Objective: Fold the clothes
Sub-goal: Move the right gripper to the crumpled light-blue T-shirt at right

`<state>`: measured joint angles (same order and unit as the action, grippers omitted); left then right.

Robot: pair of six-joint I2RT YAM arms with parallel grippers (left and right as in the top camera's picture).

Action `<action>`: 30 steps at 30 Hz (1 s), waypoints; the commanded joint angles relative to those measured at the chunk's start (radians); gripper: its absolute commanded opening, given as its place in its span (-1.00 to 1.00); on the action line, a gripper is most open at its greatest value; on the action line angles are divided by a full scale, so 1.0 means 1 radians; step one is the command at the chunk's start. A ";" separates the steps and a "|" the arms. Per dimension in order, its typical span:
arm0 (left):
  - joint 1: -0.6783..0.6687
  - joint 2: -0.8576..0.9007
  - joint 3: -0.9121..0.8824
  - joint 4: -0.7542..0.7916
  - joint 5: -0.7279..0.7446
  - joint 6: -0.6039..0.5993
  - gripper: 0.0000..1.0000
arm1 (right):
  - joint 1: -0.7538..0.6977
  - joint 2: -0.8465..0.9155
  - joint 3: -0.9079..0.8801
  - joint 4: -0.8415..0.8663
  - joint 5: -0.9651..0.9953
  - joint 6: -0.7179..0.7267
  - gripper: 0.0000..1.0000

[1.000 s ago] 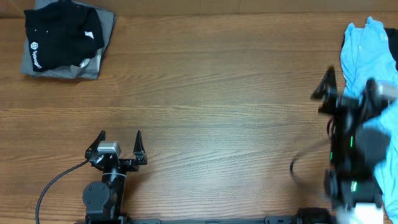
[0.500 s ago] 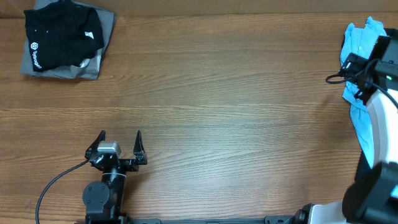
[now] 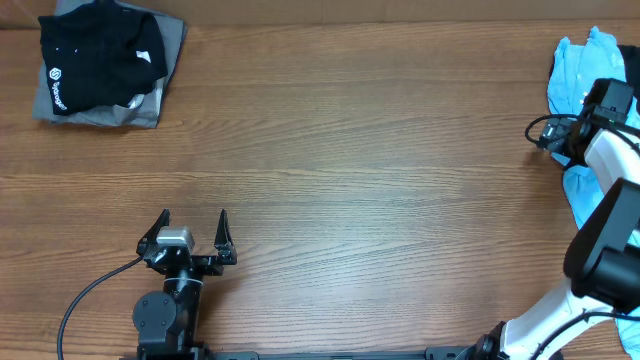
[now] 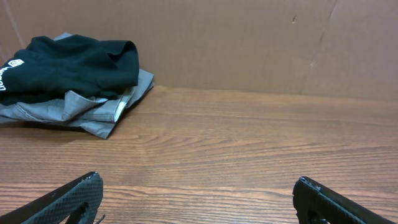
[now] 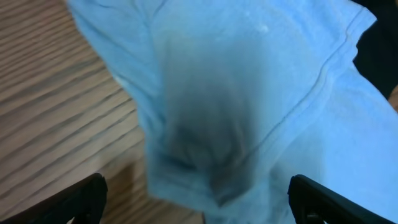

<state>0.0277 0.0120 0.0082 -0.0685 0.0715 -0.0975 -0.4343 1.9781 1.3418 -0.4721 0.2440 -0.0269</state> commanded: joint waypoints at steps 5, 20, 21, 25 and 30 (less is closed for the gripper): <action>-0.004 -0.008 -0.003 -0.002 0.006 0.019 1.00 | -0.029 0.057 0.042 0.124 -0.040 -0.007 0.78; -0.004 -0.008 -0.003 -0.002 0.006 0.019 1.00 | -0.043 0.135 0.042 0.288 -0.044 -0.007 0.52; -0.004 -0.008 -0.003 -0.002 0.006 0.019 1.00 | -0.047 0.139 0.042 0.292 -0.044 -0.007 0.48; -0.004 -0.008 -0.003 -0.002 0.006 0.019 1.00 | -0.059 0.154 0.042 0.285 -0.044 -0.007 0.43; -0.004 -0.008 -0.003 -0.002 0.006 0.019 1.00 | -0.061 0.181 0.042 0.280 -0.045 -0.008 0.44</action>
<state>0.0277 0.0120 0.0082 -0.0685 0.0715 -0.0978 -0.4911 2.1239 1.3579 -0.1936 0.2054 -0.0338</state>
